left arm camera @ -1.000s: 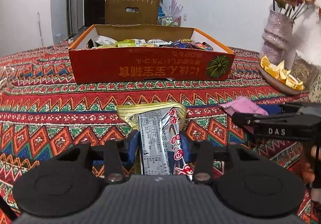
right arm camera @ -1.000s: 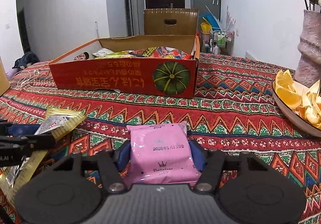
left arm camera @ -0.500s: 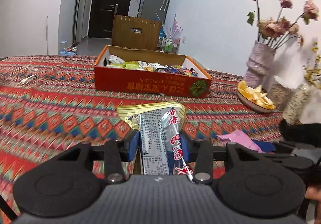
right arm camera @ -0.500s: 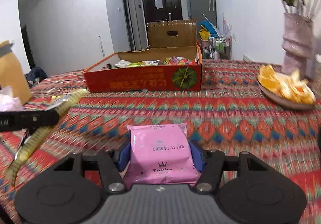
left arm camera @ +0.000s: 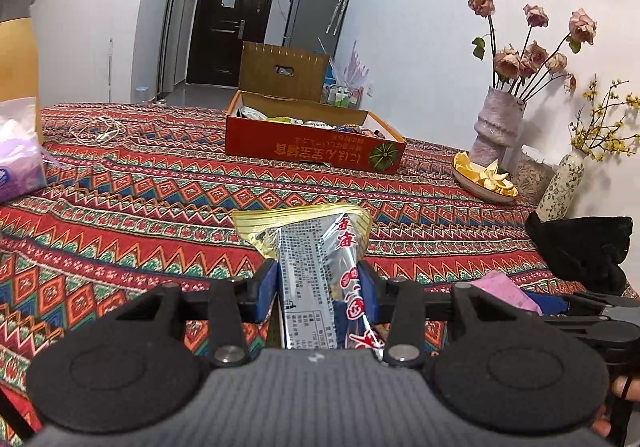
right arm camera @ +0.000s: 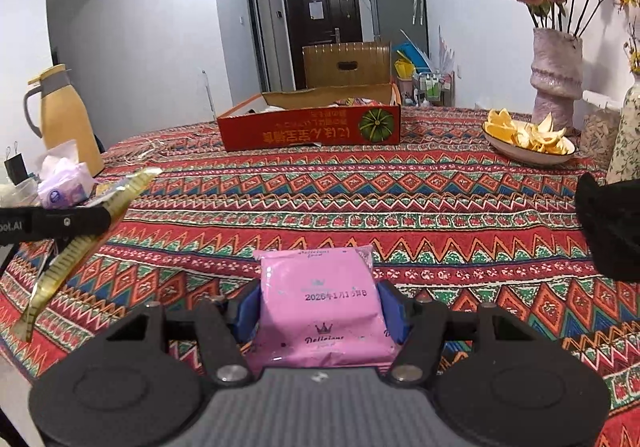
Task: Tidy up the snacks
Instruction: 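Carry both packets over the orange box and open both tools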
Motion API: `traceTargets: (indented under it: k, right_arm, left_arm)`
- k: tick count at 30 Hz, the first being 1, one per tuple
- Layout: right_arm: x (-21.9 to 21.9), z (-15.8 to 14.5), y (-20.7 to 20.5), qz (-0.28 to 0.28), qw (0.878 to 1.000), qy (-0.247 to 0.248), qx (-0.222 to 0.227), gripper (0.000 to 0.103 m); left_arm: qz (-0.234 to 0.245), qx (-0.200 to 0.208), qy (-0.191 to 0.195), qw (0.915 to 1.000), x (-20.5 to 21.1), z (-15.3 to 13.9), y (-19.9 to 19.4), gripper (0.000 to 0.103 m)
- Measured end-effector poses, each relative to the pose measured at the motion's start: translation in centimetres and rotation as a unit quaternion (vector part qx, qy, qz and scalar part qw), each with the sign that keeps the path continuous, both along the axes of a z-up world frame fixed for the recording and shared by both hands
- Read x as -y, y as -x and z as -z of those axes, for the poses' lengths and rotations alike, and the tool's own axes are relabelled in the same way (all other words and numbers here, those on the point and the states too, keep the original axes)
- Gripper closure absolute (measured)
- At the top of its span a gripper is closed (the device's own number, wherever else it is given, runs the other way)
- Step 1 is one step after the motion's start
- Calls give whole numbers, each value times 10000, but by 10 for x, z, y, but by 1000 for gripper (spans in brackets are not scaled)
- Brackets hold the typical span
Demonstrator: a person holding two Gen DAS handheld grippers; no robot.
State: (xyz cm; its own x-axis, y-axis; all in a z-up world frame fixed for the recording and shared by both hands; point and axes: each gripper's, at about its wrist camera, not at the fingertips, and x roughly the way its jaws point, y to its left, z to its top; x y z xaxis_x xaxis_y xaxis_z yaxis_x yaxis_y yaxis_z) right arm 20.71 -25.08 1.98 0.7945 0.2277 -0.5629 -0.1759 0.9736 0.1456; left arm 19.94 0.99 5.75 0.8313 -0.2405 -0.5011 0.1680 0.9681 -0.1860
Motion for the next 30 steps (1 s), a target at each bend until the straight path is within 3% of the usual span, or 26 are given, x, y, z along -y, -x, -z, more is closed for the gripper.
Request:
traceTargets:
  k: [8, 15, 22, 30]
  right_arm:
    - [-1, -1, -7, -77, 10000, -46, 32, 42]
    - [-5, -22, -60, -430, 9987, 151, 211, 42]
    - [0, -74, -169, -783, 9942, 107, 737, 42]
    - [0, -97, -344, -733, 9940, -415, 693, 42]
  left_arm:
    - [-121, 77, -49, 9999, -5, -5, -7, 60]
    - [-64, 473, -221, 9986, -6, -33, -69, 60]
    - [3, 816, -363, 9960, -11, -71, -175, 60]
    - [217, 427, -334, 9983, 4, -76, -338, 60]
